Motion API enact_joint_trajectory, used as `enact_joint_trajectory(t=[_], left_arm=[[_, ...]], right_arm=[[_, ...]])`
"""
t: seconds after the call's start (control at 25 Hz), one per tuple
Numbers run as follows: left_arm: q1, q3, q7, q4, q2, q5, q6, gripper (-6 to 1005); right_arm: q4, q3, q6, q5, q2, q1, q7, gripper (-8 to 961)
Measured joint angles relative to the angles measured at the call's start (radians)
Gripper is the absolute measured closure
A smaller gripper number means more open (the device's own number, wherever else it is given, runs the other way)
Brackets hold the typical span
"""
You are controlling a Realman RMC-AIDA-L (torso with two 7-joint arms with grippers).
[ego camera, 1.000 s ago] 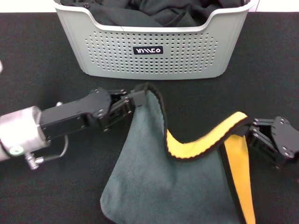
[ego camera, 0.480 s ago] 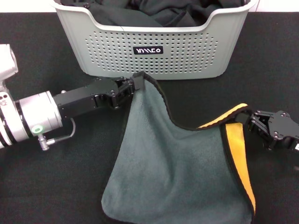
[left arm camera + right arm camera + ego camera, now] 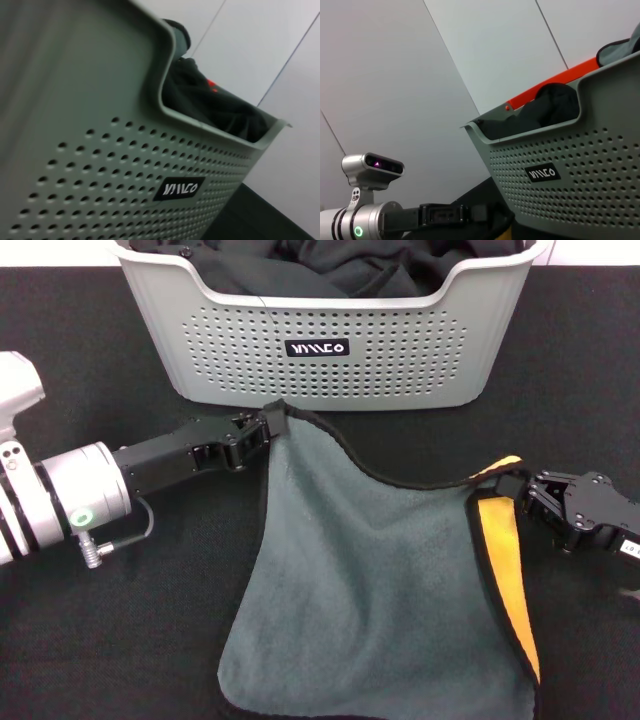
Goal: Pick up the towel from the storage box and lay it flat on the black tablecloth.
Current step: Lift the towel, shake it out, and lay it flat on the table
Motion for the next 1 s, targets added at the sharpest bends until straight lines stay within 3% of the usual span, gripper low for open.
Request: enact_joint_trajectory(t=[0.2,0.44,0.76,1.0], left_arm=[[0.005,-0.005,0.036,-0.004,-0.002,-0.004,-0.028,976],[-0.005,-0.006,0.095,-0.004,-0.003,-0.008,-0.041,975],[-0.026,-0.006,0.126,-0.016,-0.008,-0.010,-0.078,976],[-0.032,-0.006,0.127,-0.023,-0.008,-0.010,-0.086,978]], right_arm=[[0.002,0.001,-0.021,0.004,0.002,0.001,-0.004,945],[0.002,0.002,-0.137,0.030,0.011,0.014,-0.002,944],[-0.002,-0.002,-0.174,0.025,0.013,0.050,0.110,944],[-0.006,0.001,-0.146,0.024,-0.003,0.050,0.168,944]])
